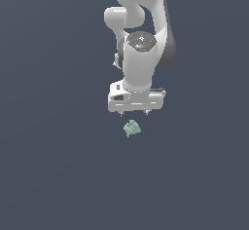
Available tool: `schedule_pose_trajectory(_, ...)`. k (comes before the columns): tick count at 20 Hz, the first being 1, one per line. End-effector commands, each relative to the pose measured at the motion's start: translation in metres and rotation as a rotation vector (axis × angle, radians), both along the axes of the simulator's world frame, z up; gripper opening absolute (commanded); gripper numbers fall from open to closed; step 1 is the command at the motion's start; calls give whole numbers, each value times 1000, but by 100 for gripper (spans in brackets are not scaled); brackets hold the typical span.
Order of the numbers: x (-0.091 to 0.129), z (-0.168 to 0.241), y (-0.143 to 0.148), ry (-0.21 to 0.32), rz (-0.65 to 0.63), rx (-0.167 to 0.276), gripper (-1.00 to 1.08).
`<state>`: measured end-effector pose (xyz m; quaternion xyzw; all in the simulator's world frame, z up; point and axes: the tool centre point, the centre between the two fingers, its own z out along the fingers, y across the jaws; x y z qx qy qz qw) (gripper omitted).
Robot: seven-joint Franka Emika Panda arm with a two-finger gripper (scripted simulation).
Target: Pick up the object and move it to a goal position.
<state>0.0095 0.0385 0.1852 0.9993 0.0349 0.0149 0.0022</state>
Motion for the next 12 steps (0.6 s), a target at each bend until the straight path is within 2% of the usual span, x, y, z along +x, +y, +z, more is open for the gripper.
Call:
schedule_pose_trajectory(1, 0, -1, 0, 0, 2, 0, 100)
schedule_pose_trajectory(12, -4, -31, 0, 10, 115, -4, 100)
